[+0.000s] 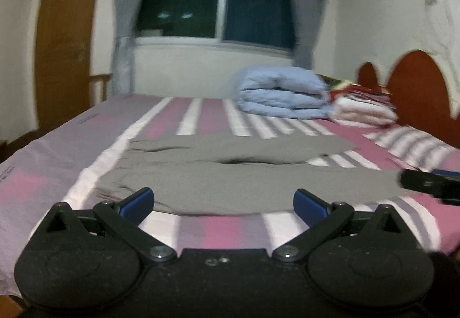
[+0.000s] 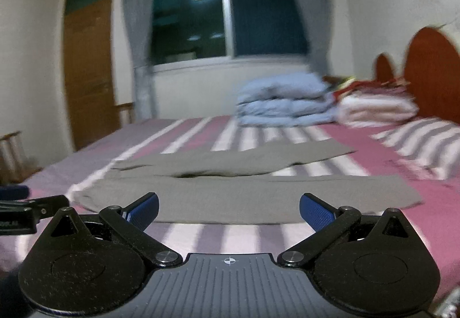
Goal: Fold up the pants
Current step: 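Lower both grippers onto the pant leg cuffs and close them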
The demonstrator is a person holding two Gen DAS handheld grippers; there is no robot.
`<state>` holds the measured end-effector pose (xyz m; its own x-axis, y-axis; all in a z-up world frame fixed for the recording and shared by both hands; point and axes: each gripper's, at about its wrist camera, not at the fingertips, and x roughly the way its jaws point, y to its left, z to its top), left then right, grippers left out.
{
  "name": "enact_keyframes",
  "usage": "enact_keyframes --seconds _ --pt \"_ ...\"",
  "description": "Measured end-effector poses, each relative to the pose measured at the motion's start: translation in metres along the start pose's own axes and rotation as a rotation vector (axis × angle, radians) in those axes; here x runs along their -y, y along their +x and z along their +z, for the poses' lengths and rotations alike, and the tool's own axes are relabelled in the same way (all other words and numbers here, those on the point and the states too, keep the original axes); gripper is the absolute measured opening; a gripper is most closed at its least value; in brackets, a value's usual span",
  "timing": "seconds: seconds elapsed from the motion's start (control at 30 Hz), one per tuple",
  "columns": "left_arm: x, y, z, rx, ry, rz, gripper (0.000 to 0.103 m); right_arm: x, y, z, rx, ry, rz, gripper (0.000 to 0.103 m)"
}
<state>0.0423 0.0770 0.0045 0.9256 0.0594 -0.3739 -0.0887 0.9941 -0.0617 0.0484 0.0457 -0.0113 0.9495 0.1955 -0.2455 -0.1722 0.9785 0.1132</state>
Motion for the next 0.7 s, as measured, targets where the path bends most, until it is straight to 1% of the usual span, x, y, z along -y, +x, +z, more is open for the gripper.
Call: enact_keyframes --seconds 0.07,0.1,0.13,0.17,0.2,0.23,0.27,0.3,0.33,0.37,0.4,0.43,0.47,0.5,0.53,0.57,0.63,0.67,0.7 --pt "-0.02 0.017 0.014 -0.014 0.019 0.034 0.095 -0.003 0.025 0.016 -0.029 -0.032 0.039 0.103" --pt "-0.036 0.028 0.023 -0.019 0.028 0.028 0.09 -0.003 0.039 0.024 -0.046 -0.053 0.056 0.103" --pt "-0.043 0.035 0.029 -0.021 0.035 0.023 0.081 -0.005 0.052 0.031 -0.053 -0.072 0.068 0.103" --pt "-0.058 0.051 0.038 -0.035 0.053 0.019 0.078 -0.005 0.063 0.037 -0.053 -0.089 0.079 0.103" --pt "-0.066 0.064 0.045 -0.048 0.071 0.019 0.075 -0.006 0.075 0.045 -0.05 -0.105 0.095 0.103" --pt "-0.079 0.081 0.052 -0.068 0.086 0.002 0.073 -0.006 0.091 0.054 -0.043 -0.116 0.108 0.103" --pt "-0.096 0.104 0.058 -0.099 0.093 -0.007 0.069 -0.003 0.106 0.061 -0.039 -0.121 0.118 0.103" --pt "-0.107 0.124 0.064 -0.129 0.099 0.002 0.063 -0.001 0.127 0.071 -0.046 -0.126 0.14 0.103" --pt "-0.115 0.144 0.067 -0.146 0.102 0.001 0.059 0.002 0.15 0.078 -0.067 -0.13 0.161 0.103" --pt "-0.134 0.168 0.073 -0.155 0.101 0.006 0.058 0.004 0.177 0.084 -0.104 -0.134 0.18 0.103" --pt "-0.151 0.192 0.079 -0.165 0.1 0.014 0.057 0.01 0.208 0.088 -0.161 -0.109 0.203 0.103" --pt "-0.169 0.22 0.085 -0.182 0.101 0.017 0.057 0.019 0.243 0.091 -0.252 -0.041 0.251 0.103" --pt "-0.186 0.246 0.09 -0.2 0.101 0.016 0.057 0.025 0.276 0.093 -0.309 -0.01 0.262 0.103" --pt "-0.202 0.27 0.094 -0.214 0.097 0.018 0.059 0.026 0.298 0.096 -0.286 -0.035 0.222 0.103" --pt "-0.22 0.299 0.099 -0.236 0.087 0.023 0.061 0.027 0.319 0.099 -0.242 -0.075 0.195 0.103" --pt "-0.236 0.324 0.101 -0.258 0.083 0.034 0.061 0.027 0.341 0.103 -0.221 -0.102 0.177 0.103" --pt "-0.258 0.364 0.103 -0.293 0.099 0.044 0.059 0.031 0.387 0.11 -0.23 -0.114 0.146 0.103" --pt "-0.268 0.388 0.104 -0.307 0.104 0.061 0.058 0.034 0.41 0.113 -0.24 -0.116 0.146 0.103" --pt "-0.277 0.404 0.103 -0.315 0.109 0.064 0.058 0.037 0.437 0.115 -0.256 -0.123 0.148 0.103"
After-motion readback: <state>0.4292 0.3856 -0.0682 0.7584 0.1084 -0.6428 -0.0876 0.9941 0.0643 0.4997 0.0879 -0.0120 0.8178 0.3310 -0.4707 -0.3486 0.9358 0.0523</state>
